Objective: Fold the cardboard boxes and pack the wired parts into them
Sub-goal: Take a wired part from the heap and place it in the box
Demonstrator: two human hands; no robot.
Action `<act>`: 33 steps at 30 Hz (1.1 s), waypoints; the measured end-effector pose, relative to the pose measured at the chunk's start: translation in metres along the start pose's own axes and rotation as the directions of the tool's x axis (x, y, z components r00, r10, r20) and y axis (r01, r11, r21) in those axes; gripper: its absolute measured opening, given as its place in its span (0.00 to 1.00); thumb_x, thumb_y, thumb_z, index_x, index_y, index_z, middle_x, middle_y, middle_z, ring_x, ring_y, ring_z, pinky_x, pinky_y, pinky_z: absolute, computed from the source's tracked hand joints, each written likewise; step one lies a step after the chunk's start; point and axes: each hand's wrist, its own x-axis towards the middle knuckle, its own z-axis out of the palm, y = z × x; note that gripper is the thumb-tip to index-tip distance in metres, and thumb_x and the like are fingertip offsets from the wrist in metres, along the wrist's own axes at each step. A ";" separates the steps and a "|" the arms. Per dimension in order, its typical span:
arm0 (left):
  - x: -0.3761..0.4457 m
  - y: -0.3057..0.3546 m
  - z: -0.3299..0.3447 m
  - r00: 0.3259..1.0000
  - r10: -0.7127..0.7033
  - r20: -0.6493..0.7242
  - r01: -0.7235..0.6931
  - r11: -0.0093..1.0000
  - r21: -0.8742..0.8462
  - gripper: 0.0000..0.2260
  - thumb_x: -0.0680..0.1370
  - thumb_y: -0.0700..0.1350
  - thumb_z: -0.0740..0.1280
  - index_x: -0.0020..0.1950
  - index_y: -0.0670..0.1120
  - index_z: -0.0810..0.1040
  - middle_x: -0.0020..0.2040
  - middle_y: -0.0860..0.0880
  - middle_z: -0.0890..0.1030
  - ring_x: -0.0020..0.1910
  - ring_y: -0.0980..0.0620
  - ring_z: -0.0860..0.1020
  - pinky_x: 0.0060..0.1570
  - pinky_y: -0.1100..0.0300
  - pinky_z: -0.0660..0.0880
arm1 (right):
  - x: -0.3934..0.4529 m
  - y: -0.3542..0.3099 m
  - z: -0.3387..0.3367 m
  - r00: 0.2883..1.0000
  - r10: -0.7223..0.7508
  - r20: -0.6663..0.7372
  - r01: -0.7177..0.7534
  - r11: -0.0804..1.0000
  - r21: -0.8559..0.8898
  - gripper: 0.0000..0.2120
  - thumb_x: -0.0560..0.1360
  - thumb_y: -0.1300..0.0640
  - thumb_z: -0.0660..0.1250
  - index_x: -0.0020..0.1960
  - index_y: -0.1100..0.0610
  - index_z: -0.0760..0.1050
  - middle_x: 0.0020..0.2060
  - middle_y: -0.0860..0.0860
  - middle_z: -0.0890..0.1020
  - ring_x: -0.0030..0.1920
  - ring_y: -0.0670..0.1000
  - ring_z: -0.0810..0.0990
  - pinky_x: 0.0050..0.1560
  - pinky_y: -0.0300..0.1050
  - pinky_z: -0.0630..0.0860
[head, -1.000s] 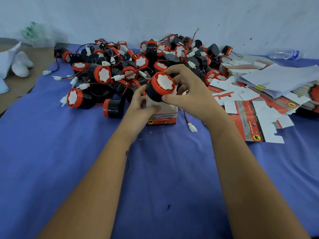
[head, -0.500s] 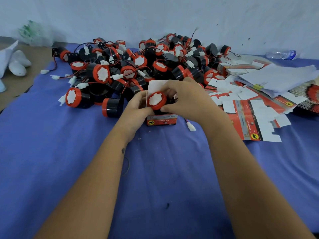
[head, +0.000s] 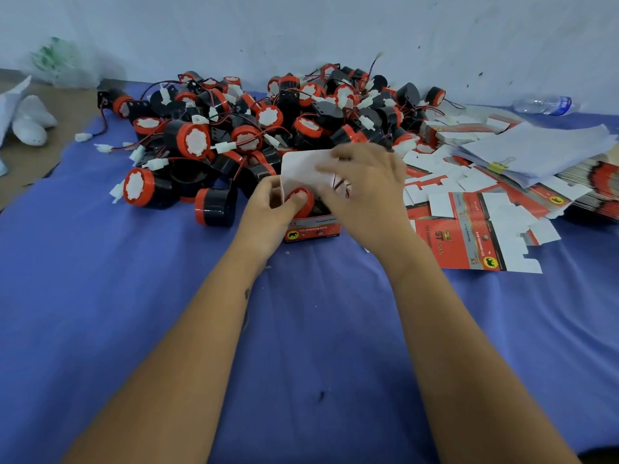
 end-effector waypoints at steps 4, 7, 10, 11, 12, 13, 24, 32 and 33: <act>0.001 0.000 0.001 0.999 -0.014 -0.036 0.015 0.999 0.031 0.11 0.79 0.50 0.69 0.61 0.54 0.75 0.56 0.53 0.81 0.56 0.54 0.80 0.54 0.57 0.78 | -0.008 -0.005 -0.005 0.694 0.648 -0.313 -0.396 0.707 0.587 0.08 0.73 0.58 0.65 0.36 0.50 0.70 0.34 0.39 0.74 0.35 0.39 0.70 0.37 0.32 0.64; 0.001 -0.001 0.001 0.999 -0.013 -0.038 0.014 1.000 0.024 0.11 0.79 0.50 0.69 0.60 0.54 0.76 0.56 0.53 0.81 0.56 0.54 0.80 0.52 0.59 0.77 | -0.012 0.001 -0.003 0.653 0.755 0.051 -0.577 0.453 0.679 0.15 0.76 0.53 0.67 0.32 0.50 0.68 0.24 0.39 0.70 0.27 0.41 0.67 0.30 0.35 0.63; 0.000 0.000 0.002 0.999 -0.015 -0.034 0.015 1.000 0.015 0.10 0.79 0.50 0.70 0.59 0.54 0.76 0.56 0.52 0.81 0.55 0.54 0.80 0.50 0.61 0.77 | -0.009 0.001 0.000 0.681 0.677 0.280 -0.539 0.204 0.817 0.08 0.77 0.54 0.69 0.50 0.59 0.81 0.37 0.46 0.79 0.37 0.46 0.75 0.33 0.33 0.72; 0.001 0.000 0.001 0.999 -0.017 -0.033 0.017 1.000 0.011 0.10 0.79 0.50 0.70 0.59 0.54 0.76 0.56 0.52 0.81 0.55 0.54 0.80 0.50 0.61 0.77 | -0.007 0.000 -0.001 0.689 0.665 0.288 -0.517 0.173 0.839 0.08 0.77 0.54 0.69 0.53 0.58 0.80 0.38 0.46 0.79 0.37 0.46 0.76 0.34 0.33 0.73; 0.001 0.000 0.001 0.999 -0.018 -0.030 0.018 1.000 0.005 0.10 0.78 0.50 0.70 0.59 0.54 0.76 0.56 0.52 0.81 0.55 0.54 0.80 0.50 0.61 0.77 | -0.004 0.000 -0.001 0.699 0.665 0.263 -0.501 0.193 0.844 0.06 0.77 0.55 0.70 0.52 0.56 0.81 0.38 0.45 0.80 0.37 0.45 0.76 0.34 0.33 0.73; 0.000 0.000 0.001 0.999 -0.018 -0.027 0.018 1.000 0.000 0.10 0.78 0.50 0.70 0.59 0.54 0.76 0.56 0.52 0.81 0.55 0.54 0.80 0.50 0.60 0.77 | -0.002 0.001 0.000 0.714 0.662 0.230 -0.492 0.240 0.837 0.03 0.76 0.56 0.70 0.48 0.54 0.80 0.37 0.44 0.80 0.35 0.43 0.77 0.35 0.33 0.74; -0.004 0.003 0.005 1.000 0.003 -0.006 -0.002 0.999 0.050 0.12 0.76 0.47 0.73 0.56 0.54 0.75 0.52 0.53 0.82 0.51 0.56 0.81 0.49 0.61 0.79 | 0.011 0.003 -0.001 0.967 0.205 0.152 -0.210 0.977 0.023 0.02 0.72 0.56 0.73 0.43 0.54 0.84 0.43 0.48 0.79 0.49 0.49 0.69 0.46 0.43 0.66; 0.001 0.005 -0.001 0.992 0.002 0.128 -0.005 1.000 0.018 0.13 0.77 0.39 0.70 0.56 0.55 0.78 0.50 0.54 0.84 0.49 0.57 0.83 0.46 0.63 0.79 | 0.000 0.000 0.007 0.997 0.047 -0.058 -0.052 0.995 -0.088 0.11 0.71 0.63 0.70 0.52 0.53 0.83 0.41 0.47 0.83 0.46 0.53 0.71 0.49 0.45 0.57; 0.001 0.006 -0.001 0.988 0.004 0.153 -0.007 1.000 0.016 0.14 0.77 0.38 0.69 0.55 0.56 0.78 0.49 0.55 0.85 0.48 0.58 0.83 0.45 0.65 0.79 | -0.002 0.000 0.007 0.997 0.024 -0.079 -0.030 0.997 -0.077 0.10 0.72 0.61 0.71 0.52 0.53 0.83 0.42 0.47 0.84 0.48 0.54 0.73 0.49 0.45 0.57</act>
